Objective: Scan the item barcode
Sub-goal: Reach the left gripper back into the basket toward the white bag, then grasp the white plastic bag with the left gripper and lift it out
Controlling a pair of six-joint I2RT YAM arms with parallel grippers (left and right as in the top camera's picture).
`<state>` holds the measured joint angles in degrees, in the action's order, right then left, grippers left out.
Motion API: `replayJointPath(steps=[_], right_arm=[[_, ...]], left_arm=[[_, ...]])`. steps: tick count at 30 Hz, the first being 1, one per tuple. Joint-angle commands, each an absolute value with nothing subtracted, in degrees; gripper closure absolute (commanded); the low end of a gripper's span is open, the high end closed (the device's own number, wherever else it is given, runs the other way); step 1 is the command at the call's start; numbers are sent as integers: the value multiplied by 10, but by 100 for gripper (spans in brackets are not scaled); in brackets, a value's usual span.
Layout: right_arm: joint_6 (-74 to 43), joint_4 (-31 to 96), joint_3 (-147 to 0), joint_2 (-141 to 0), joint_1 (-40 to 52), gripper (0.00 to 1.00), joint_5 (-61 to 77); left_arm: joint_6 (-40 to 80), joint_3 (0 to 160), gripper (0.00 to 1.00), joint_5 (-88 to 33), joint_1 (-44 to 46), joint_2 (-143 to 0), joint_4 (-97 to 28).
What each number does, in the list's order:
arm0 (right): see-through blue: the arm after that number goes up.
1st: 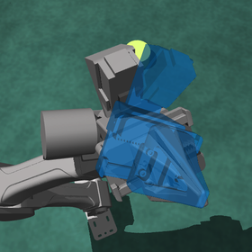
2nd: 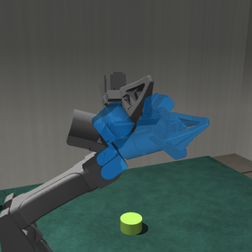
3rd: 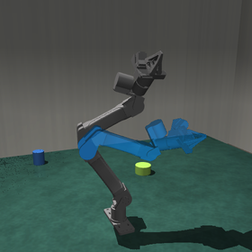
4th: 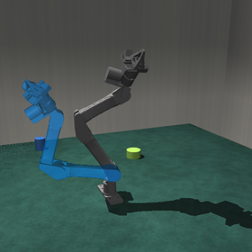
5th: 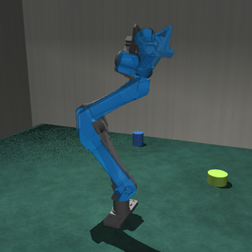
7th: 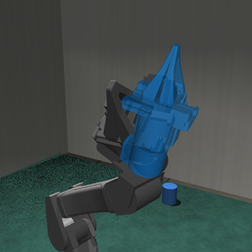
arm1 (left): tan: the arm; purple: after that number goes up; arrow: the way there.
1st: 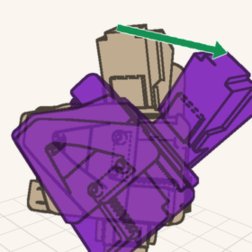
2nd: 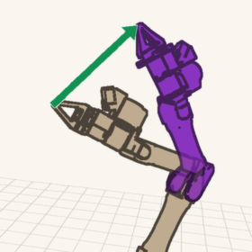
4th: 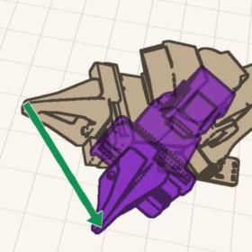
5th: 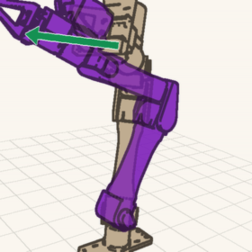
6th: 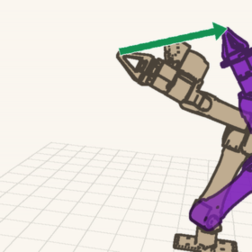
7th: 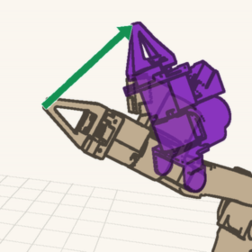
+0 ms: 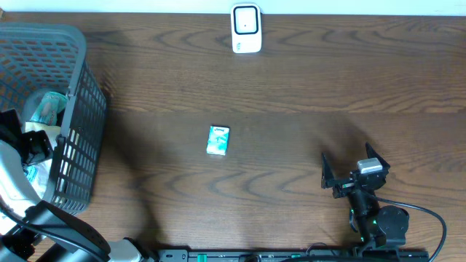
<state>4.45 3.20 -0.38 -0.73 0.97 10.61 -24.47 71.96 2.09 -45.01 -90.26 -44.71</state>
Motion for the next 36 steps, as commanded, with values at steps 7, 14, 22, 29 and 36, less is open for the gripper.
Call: replayJointPath(steps=[7,14,22,29,36], right_arm=[[41,34,-3,-6,4,1,106],[41,35,-3,-6,4,1,106],[41,34,-3,-6,4,1,106],[41,35,-3,-6,4,1,106],[41,34,-3,-6,4,1,106]], left_arm=[[-263,723,12,41,-486,-917,-442],[-263,723,12,34,-488,-956,-443],[-263,723,12,-26,-488,-1009,-463],[-263,723,42,-63,-488,-1038,-475],[-263,725,82,-65,-488,-1034,-474]])
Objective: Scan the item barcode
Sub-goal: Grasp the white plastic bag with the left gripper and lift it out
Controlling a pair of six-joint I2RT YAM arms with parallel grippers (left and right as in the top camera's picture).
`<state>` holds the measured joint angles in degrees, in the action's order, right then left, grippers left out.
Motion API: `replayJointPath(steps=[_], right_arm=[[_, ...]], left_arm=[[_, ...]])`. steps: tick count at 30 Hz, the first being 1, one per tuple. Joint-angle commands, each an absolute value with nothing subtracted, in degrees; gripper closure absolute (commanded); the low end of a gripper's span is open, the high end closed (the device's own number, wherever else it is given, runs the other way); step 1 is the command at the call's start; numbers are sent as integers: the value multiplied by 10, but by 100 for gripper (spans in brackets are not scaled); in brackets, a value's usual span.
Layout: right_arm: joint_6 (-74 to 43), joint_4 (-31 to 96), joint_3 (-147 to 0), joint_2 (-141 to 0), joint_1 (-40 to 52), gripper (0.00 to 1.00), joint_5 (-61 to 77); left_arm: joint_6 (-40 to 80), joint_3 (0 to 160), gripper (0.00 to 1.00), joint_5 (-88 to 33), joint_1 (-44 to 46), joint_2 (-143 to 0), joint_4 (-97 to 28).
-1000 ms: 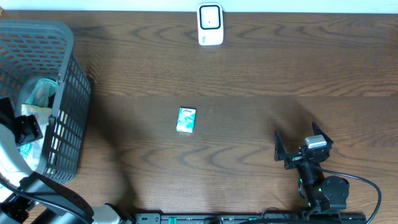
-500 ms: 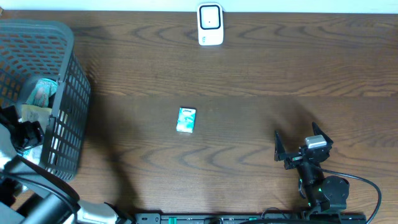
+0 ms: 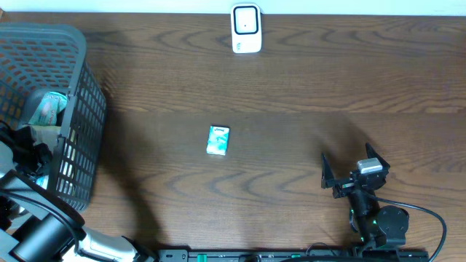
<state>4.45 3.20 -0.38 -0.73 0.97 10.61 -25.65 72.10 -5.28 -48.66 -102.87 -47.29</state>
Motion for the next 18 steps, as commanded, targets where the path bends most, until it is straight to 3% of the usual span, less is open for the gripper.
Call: replayJointPath(steps=[1,7,14,18], right_arm=[[41,34,-3,-6,4,1,106],[41,35,-3,-6,4,1,106],[41,34,-3,-6,4,1,106],[41,34,-3,-6,4,1,106]], left_arm=[[-258,727,87,-65,-488,-1032,-474],[-252,745,93,-87,-488,-985,-475],[-212,750,93,-262,-488,-874,-451],[-146,750,92,-296,-488,-815,-422]])
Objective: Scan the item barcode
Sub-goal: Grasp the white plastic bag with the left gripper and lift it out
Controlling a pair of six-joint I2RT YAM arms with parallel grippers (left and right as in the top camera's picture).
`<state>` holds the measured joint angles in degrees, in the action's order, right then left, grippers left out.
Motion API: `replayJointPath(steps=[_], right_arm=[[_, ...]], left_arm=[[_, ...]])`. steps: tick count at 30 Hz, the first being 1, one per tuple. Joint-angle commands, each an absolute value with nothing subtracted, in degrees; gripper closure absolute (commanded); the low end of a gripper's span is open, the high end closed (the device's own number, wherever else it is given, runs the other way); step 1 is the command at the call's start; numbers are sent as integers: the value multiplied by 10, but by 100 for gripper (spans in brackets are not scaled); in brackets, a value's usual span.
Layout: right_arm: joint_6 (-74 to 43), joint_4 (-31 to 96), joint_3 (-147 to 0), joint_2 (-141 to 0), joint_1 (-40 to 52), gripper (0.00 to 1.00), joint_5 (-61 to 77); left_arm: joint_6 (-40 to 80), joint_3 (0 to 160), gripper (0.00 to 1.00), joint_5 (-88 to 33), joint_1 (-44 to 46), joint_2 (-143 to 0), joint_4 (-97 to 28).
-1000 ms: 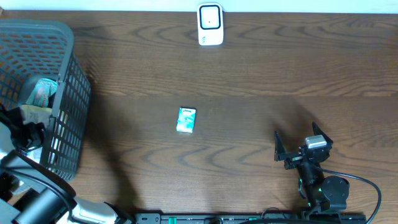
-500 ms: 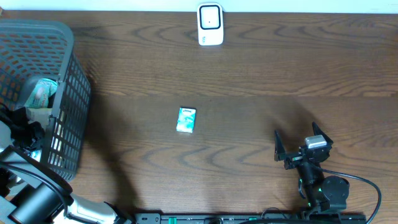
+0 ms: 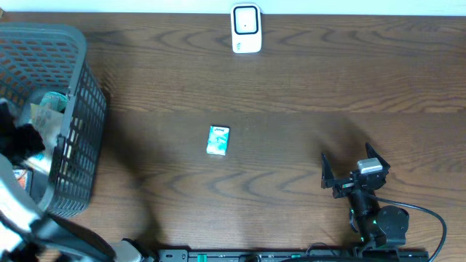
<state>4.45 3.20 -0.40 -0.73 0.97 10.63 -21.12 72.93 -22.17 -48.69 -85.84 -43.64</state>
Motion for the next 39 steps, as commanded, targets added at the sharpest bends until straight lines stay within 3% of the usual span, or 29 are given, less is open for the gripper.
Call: replayJointPath(steps=[1,9,12,16,21,36,38,39], right_arm=[[41,35,-3,-6,4,1,106],[41,34,-3,-6,4,1,106],[41,35,-3,-6,4,1,106],[41,35,-3,-6,4,1,106],[41,34,-3,-6,4,1,106],[41,34,-3,-6,4,1,106],[41,34,-3,-6,4,1,106],[41,35,-3,-6,4,1,106]], left_arm=[[-134,750,93,-296,-488,-804,-414],[-114,742,92,-275,-488,-769,-411],[-109,721,55,-218,-488,-785,-420],[-95,698,44,-107,-488,-829,-425],[-96,691,28,-89,-488,-902,-415],[-121,691,27,-146,-488,-1105,-439],[-121,691,34,-161,-488,-1117,-441],[-121,691,42,-165,-488,-1121,-441]])
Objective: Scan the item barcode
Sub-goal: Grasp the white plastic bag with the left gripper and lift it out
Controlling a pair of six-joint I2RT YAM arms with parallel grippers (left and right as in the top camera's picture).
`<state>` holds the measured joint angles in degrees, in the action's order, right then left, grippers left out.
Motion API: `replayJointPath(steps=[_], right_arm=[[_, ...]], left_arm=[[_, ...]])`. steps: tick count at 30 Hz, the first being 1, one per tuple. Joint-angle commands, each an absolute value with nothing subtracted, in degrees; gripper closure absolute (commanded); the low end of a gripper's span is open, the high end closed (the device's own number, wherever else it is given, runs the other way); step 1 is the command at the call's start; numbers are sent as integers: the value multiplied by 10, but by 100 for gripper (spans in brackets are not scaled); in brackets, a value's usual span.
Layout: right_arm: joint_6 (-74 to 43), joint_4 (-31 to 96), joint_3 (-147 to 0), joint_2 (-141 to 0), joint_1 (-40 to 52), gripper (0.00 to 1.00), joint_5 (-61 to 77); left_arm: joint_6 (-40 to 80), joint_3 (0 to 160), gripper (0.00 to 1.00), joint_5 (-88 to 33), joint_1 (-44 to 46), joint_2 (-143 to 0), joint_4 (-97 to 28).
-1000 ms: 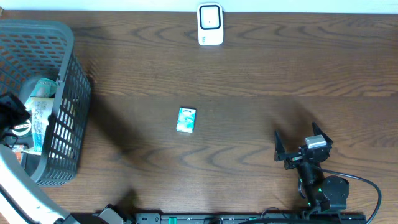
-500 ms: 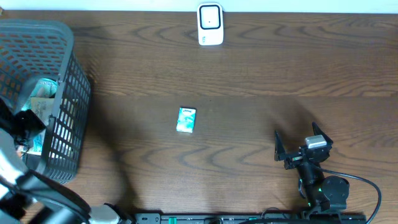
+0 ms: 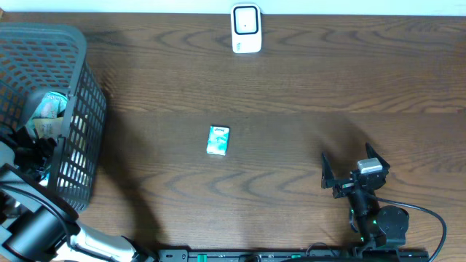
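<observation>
A white barcode scanner [image 3: 247, 29] stands at the table's far edge, in the middle. A small teal box [image 3: 218, 140] lies flat on the wood near the centre. My left gripper [image 3: 35, 151] is down inside the grey basket [image 3: 79, 109], among a teal packet [image 3: 48, 105] and a tan item [image 3: 45, 128]. Its jaws are dark against the basket, so their state does not show. My right gripper [image 3: 350, 167] rests open at the near right with nothing between its fingers.
The basket fills the left edge of the table, and its tall mesh wall stands between the left gripper and the teal box. The right arm's base and cable [image 3: 429, 218] lie at the near right edge.
My left gripper has shifted slightly nearer and to the right inside the basket, and the left arm's posture has changed. The teal box, the scanner and the right arm have not moved.
At every earlier moment my left gripper was inside the basket, a little differently placed among the items each time. It is still there now. The teal box lay at the table's centre and the right gripper rested open throughout.
</observation>
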<state>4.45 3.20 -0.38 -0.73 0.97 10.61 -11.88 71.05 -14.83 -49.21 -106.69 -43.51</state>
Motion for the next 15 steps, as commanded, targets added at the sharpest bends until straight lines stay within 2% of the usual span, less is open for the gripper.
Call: replayJointPath(steps=[1,2,5,6,15], right_arm=[[41,34,-3,-6,4,1,106],[41,34,-3,-6,4,1,106],[41,35,-3,-6,4,1,106],[41,34,-3,-6,4,1,106],[41,34,-3,-6,4,1,106]], left_arm=[[-119,691,50,-167,-488,-1121,-442],[-119,691,63,-168,-488,-1121,-442],[-119,692,88,-172,-488,-1118,-441],[-118,693,92,-171,-488,-1117,-441],[-97,722,93,-176,-488,-1090,-475]])
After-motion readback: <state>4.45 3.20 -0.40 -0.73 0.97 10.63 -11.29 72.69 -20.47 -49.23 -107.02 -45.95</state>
